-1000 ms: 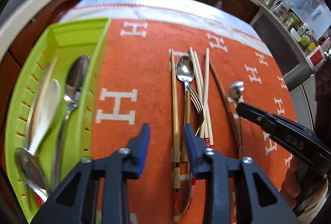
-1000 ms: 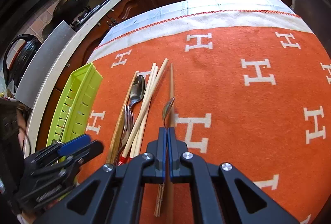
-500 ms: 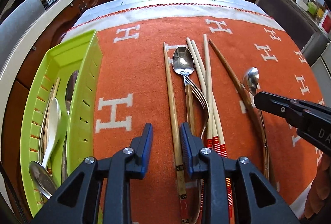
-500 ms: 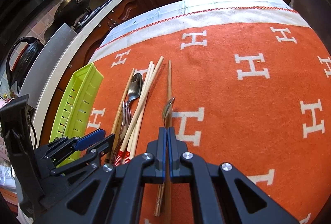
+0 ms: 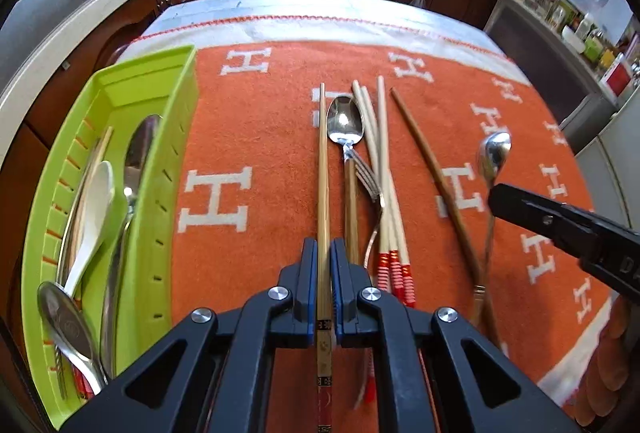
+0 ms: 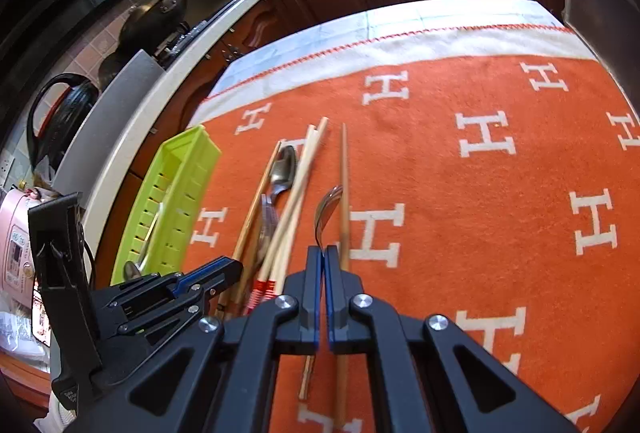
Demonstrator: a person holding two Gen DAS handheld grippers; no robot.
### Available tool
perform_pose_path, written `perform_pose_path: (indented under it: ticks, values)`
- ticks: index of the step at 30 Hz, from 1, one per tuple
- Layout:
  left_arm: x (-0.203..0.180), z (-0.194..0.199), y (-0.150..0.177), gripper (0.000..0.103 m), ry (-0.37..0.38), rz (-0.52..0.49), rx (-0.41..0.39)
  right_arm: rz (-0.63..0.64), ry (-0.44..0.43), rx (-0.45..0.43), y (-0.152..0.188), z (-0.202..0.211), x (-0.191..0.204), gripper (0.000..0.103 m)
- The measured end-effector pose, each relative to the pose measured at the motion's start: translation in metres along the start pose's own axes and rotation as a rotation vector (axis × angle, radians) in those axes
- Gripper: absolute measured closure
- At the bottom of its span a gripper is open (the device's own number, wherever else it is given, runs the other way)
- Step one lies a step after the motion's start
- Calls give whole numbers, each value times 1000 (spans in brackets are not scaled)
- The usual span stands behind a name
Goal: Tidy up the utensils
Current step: 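Lower the wooden chopstick into the green tray and open the left tool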
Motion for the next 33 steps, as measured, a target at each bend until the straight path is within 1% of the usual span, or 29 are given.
perform_pose_path:
  ticks: [3,7,11,15,20,24,28,30,32,33]
  values:
    - [2,21,2,99,18,3,-39,16,-15,-10,0,6,9,101]
    - [10,53,2,99,24,11,-101,46,-32,-27,0,13,25,103]
    - [27,79,3,99,9,32,-155,83,-56,-56,-2,23,45,103]
    - [52,98,6,99,-28,63,-185,125,-64,-74,-2,29,62,103]
    - [85,101,7,99,-69,115,-186,152,-65,-72,-1,28,76,103]
    - [107,93,10,99,-116,145,-167,149,-60,-61,1,25,76,103]
    - [117,77,13,98,-139,167,-135,135,-51,-44,2,20,72,103]
    - [120,72,15,93,-154,171,-121,126,-47,-31,2,17,70,103]
    - [122,69,17,70,-164,177,-119,111,-47,-14,3,14,67,102]
    - [122,69,17,65,-168,180,-125,103,-46,-9,3,12,65,102]
Point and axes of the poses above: each gripper's, at about its wrist camera, not at the fingertips, and z roughly against the way its jaws point, x to its left, y to its underside, the point moved 9 cm from there along -z, roughly the way its jaws point, and after that the axes turned 10 degrees about x, right-handed, at the moved point
